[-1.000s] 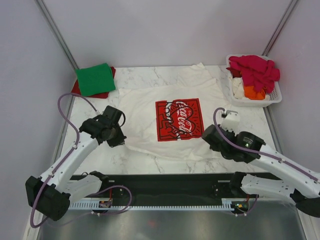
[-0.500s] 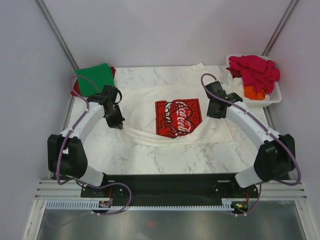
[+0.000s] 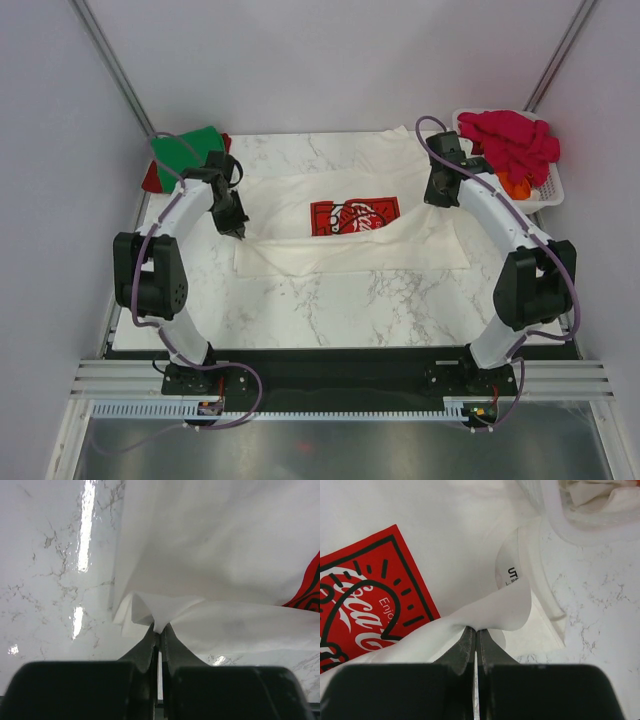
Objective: Fold and stack the t-shirts
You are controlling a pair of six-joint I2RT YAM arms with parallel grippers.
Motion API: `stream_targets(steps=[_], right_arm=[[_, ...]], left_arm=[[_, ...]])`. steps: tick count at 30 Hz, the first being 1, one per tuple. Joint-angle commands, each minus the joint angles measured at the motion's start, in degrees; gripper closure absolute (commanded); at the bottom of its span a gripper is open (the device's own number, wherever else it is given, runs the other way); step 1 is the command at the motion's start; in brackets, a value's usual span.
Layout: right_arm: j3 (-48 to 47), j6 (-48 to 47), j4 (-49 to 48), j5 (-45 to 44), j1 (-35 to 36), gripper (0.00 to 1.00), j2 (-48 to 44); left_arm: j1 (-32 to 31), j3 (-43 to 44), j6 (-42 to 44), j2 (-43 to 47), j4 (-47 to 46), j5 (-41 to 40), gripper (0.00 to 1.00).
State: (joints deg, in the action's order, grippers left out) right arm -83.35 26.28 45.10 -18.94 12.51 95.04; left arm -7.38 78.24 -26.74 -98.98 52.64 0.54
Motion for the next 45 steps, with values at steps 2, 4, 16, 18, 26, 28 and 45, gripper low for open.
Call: stream_targets(steps=[2, 4, 16, 18, 26, 28, 45], right_arm=[[-3.04, -1.32, -0.36, 0.39, -0.47, 1.0, 4.61], [-3.92, -1.15, -0.54, 0.31, -0.73, 1.0, 6.2], [-12.7, -0.79, -0.72, -2.85, -2.14, 0.86, 17.09], [-15.77, -0.88, -0.02, -5.66, -2.75, 0.61, 19.91], [-17.74, -1.85, 1.49, -7.18, -4.78, 0.02, 17.12], [-10.02, -0.54, -2.37, -0.08, -4.78, 0.02, 10.56], [18.05, 6.59, -21.81, 24.39, -4.69, 0.41, 8.75]], left_arm=[[0.34, 5.34, 3.8, -3.32, -0.79, -1.84, 0.98], [0.34, 7.1, 4.5, -5.6, -0.7, -2.38, 0.98], [0.78, 12.38, 5.56, -14.22, 0.79, -7.73, 0.98], [1.48, 13.51, 5.47, -15.8, 1.49, -9.49, 0.94], [2.46, 11.77, 3.54, -6.68, 2.21, -12.66, 0.12], [1.76, 8.09, 4.15, -2.11, 1.33, -12.58, 0.12], [-2.12, -18.56, 6.0, 19.62, -9.66, -3.53, 0.14]])
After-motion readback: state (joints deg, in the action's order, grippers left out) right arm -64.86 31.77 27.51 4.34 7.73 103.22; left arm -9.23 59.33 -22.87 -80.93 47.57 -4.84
